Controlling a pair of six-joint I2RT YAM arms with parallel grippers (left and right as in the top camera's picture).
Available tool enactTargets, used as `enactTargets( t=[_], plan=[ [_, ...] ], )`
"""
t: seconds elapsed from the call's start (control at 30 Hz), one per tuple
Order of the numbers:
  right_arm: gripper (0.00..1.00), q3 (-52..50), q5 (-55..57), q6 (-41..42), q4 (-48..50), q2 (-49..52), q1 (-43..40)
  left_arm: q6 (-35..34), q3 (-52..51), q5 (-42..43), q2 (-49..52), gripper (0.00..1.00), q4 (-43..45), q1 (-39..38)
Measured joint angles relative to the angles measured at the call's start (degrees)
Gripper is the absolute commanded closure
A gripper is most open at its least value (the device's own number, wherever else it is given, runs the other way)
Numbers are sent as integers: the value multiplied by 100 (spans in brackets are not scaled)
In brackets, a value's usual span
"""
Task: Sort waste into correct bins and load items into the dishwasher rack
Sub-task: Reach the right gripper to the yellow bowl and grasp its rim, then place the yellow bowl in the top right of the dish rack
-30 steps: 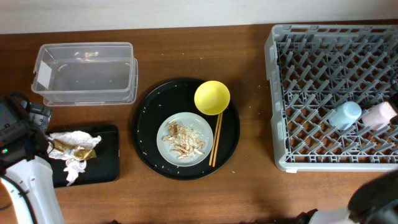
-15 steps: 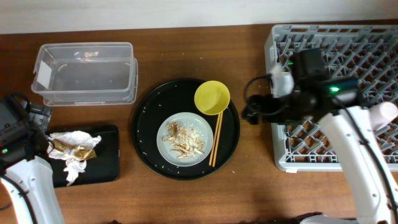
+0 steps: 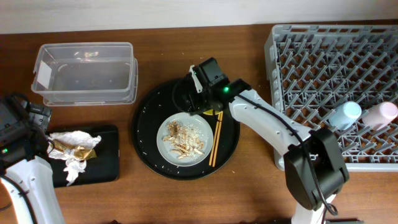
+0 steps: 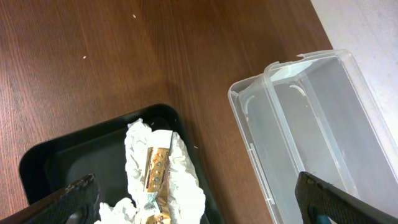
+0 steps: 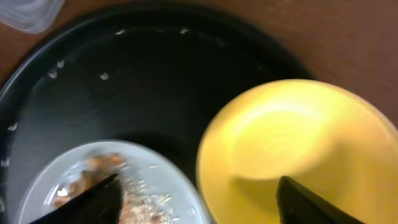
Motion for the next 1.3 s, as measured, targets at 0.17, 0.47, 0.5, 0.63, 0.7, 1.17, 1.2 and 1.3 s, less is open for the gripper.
enactTargets(
  t=[0.17,0.47,0.5,0.63,0.7,1.17,1.2,1.3],
  plan=[
    [30,28,560,120,710,271,142,0,0,0,0,1,-4,0],
    [40,44,1860,1093,1051,839,562,0,0,0,0,1,0,0],
    [42,44,1906,1117,1045,881,562,0,0,0,0,1,0,0],
    [69,44,1989,1287,968,1110,562,0,0,0,0,1,0,0],
    [82,44,2013,1364,944,1110,562,0,0,0,0,1,0,0],
    [96,695,1451,1589,-533,-1416,-48,0,0,0,0,1,0,0],
    [96,708,960,1499,-732,-2037,-640,0,0,0,0,1,2,0],
    [96,728,-741,1088,-846,-2990,-2726,0,0,2,0,0,0,0]
  ],
)
